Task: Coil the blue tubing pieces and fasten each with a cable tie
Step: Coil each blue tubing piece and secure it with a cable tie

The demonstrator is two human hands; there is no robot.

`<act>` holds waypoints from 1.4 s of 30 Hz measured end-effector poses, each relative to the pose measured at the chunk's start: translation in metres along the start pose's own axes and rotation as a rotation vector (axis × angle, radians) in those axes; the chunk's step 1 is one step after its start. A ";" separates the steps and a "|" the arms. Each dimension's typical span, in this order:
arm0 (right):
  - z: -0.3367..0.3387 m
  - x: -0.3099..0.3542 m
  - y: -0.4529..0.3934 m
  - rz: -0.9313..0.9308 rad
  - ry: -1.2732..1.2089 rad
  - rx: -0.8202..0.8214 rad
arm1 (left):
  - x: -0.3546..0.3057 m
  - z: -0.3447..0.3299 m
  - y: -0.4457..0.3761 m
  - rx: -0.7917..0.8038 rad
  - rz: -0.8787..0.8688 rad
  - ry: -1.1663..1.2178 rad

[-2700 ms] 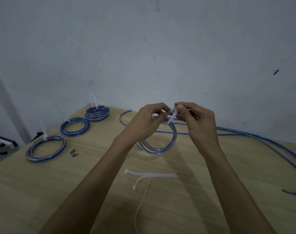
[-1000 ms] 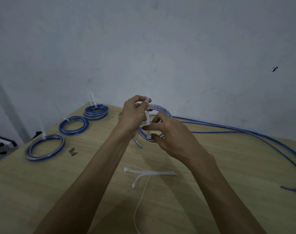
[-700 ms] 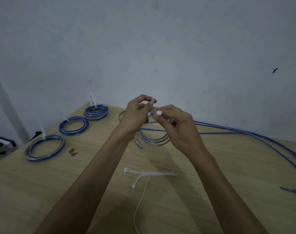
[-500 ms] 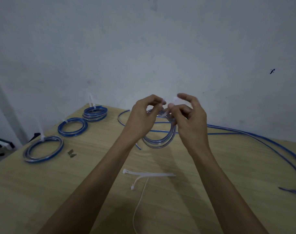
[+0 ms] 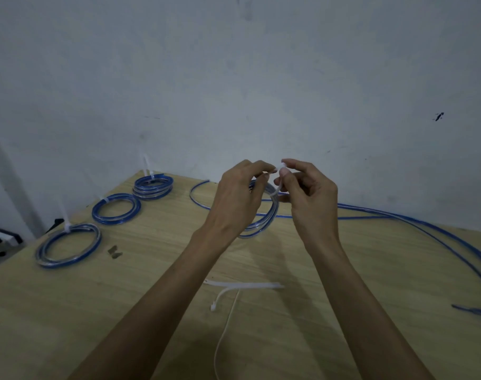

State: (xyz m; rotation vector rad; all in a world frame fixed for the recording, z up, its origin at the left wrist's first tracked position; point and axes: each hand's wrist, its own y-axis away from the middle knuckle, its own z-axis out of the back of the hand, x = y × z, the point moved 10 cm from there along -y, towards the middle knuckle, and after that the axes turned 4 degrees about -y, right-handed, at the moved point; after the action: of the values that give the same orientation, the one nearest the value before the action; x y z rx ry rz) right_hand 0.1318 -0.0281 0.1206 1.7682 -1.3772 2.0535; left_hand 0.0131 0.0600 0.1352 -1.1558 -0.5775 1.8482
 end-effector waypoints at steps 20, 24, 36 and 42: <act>0.006 -0.003 -0.004 -0.068 -0.090 0.024 | 0.009 -0.004 0.001 0.051 0.133 0.117; 0.002 -0.007 -0.003 -0.090 -0.096 0.058 | 0.004 0.000 0.000 0.035 0.103 0.126; -0.001 0.008 0.000 -0.031 -0.121 0.013 | -0.009 0.006 -0.002 -0.002 0.039 0.086; 0.001 0.010 0.000 -0.026 -0.152 -0.025 | -0.010 0.007 0.000 -0.019 0.055 0.100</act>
State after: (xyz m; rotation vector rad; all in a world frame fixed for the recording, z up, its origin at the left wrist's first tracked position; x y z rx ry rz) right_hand 0.1295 -0.0329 0.1288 1.9564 -1.4032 1.9149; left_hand 0.0096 0.0517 0.1435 -1.2807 -0.5122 1.8225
